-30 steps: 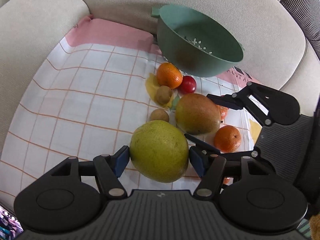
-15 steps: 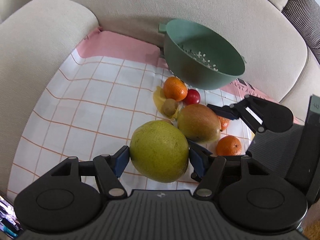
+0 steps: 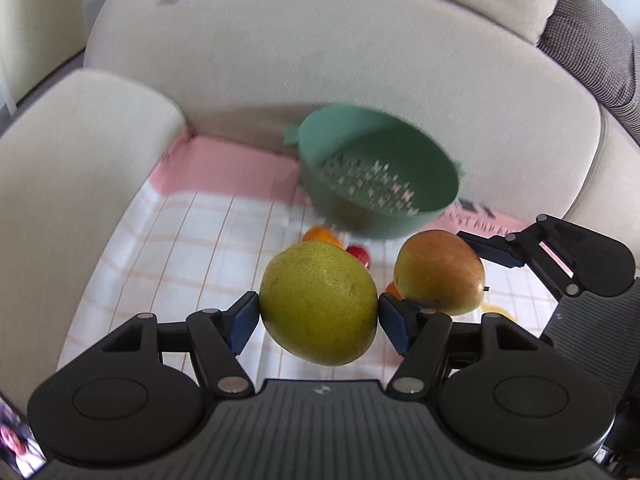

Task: Organize fruits
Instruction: 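Carry both pears into the green colander and lower them inside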

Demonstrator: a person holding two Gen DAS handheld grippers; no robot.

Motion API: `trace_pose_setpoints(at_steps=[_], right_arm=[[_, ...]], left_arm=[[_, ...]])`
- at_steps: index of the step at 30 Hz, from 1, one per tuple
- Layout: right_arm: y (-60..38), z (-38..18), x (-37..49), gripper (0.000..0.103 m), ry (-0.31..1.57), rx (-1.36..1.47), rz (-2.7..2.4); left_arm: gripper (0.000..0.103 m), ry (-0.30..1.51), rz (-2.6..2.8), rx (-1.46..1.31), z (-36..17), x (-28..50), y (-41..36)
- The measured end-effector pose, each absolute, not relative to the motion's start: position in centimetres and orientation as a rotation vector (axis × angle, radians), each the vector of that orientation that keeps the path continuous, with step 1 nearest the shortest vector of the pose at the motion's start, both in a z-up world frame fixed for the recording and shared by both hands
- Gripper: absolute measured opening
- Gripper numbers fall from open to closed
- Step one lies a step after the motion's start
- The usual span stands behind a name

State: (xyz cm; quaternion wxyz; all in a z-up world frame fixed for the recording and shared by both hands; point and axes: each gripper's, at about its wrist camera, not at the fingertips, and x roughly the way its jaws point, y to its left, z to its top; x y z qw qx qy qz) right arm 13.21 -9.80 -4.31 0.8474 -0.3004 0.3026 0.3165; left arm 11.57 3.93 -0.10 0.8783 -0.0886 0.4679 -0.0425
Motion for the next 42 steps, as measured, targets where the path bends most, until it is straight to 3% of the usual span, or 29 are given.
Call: trace_pose_setpoints(at_steps=[16,26,42], right_arm=[[-14.2,-1.5,20.1,0.058,0.652,-0.444,0.457],[-13.8,-3.6,25.0,0.058,0.798,-0.387,0.468],[-11.4,-6.9,29.5,0.058,0.862,-0.470,0.551]], left_arm=[[0.075,0.890,-0.153,-0.128,2.6,19.4,-1.4],[0.075,0.936,-0.166,-0.081,0.3,23.6,-2.6],[0.075,1.048,-0.150,0.011,-4.9,28.7,-3.1]])
